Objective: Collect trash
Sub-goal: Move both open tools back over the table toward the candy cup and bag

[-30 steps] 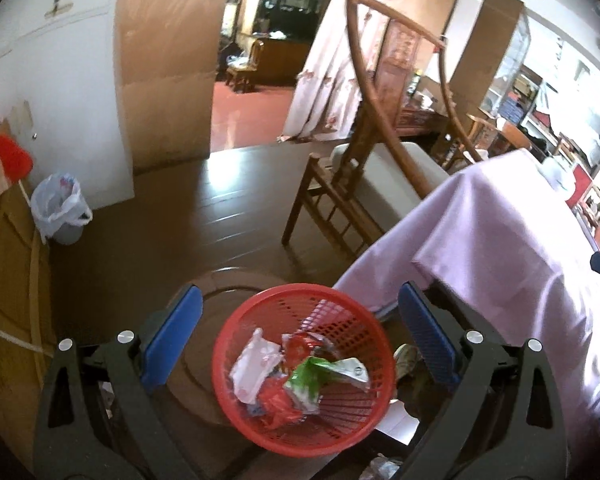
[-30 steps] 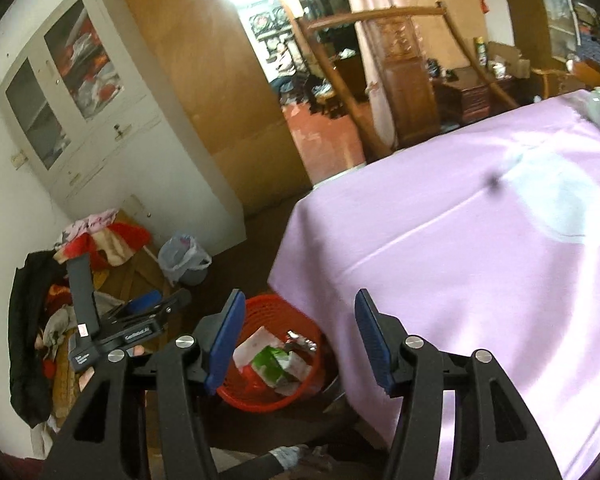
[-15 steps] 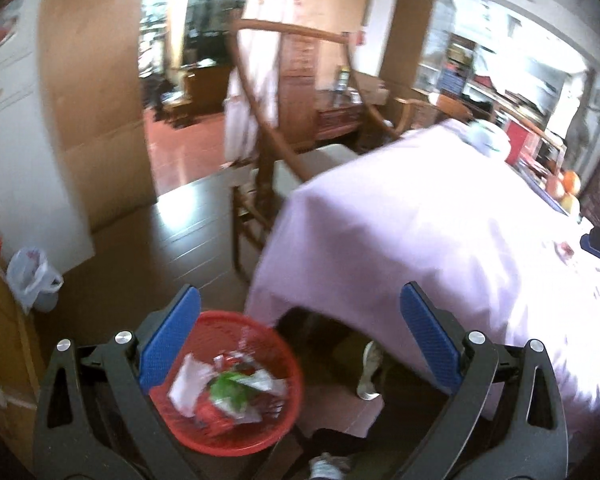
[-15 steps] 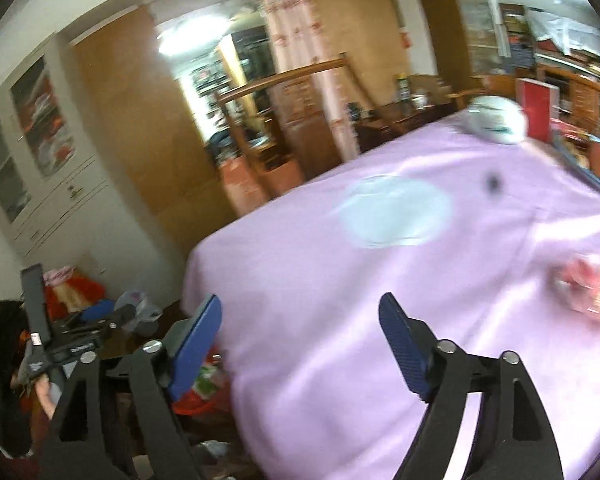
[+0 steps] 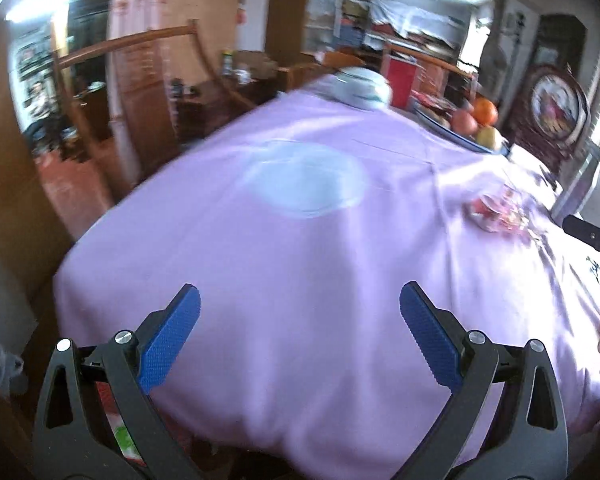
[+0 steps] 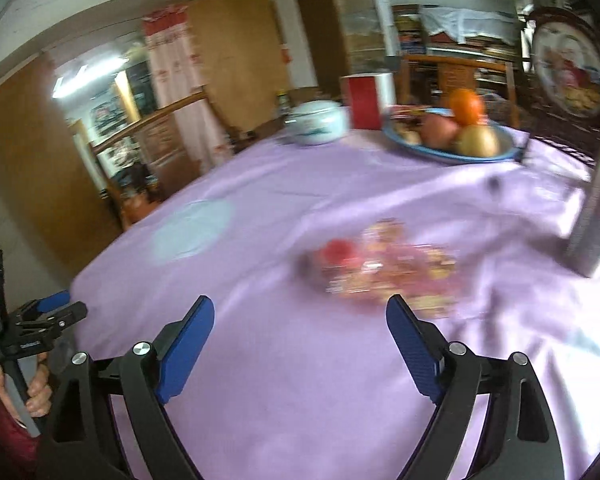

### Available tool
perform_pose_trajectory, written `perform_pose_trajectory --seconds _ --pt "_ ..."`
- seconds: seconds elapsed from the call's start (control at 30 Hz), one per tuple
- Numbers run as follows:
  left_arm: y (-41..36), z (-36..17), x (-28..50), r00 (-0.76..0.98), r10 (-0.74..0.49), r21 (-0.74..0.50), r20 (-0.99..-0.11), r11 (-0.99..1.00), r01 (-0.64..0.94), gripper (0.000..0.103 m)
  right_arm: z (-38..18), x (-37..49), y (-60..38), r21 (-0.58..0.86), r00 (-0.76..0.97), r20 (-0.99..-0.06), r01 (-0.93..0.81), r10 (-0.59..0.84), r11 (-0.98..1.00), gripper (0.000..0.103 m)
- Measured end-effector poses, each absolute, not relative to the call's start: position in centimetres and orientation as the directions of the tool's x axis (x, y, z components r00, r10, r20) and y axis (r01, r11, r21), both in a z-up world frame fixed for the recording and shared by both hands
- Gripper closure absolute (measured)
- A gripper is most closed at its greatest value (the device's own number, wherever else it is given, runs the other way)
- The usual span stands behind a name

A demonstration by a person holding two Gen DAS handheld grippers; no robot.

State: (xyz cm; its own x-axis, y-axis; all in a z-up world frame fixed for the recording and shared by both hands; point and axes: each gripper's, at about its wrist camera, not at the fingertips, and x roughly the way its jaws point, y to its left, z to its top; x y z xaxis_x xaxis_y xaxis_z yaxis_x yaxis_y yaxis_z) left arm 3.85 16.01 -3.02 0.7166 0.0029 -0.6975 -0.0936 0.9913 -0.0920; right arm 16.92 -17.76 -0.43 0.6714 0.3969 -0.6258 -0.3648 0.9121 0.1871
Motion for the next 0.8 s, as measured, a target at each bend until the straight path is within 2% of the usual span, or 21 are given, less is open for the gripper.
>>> perform_pose_trajectory --seconds 0.17,0.23,0.47,0.8 --pt "10.0 -3.4 10.2 0.672 -0.063 -0.054 -0.738 0.998 0.034 0.007 -2.0 18.7 -22.4 0.193 0.716 -0.616 -0.266 0.328 0.944 0.012" --pt "7.4 -3.7 12.2 0.657 -0.083 -0.034 -0.749 0.996 0.086 0.007 -3.2 19.7 -23.3 0.2 0.697 -0.646 -0.239 0.311 0.95 0.012" --pt "-0.8 -5.4 17.6 0.606 -0.152 0.003 -0.78 0.969 0.247 0.007 -3.7 20.1 -24.1 0.262 0.664 -0.667 -0.216 0.338 0.941 0.011" --pt "-5.6 -7.9 22.8 0.543 -0.165 0.025 -0.824 0.946 0.324 0.006 -4.1 20.1 -25.3 0.355 0.637 -0.674 -0.165 0.374 0.92 0.011"
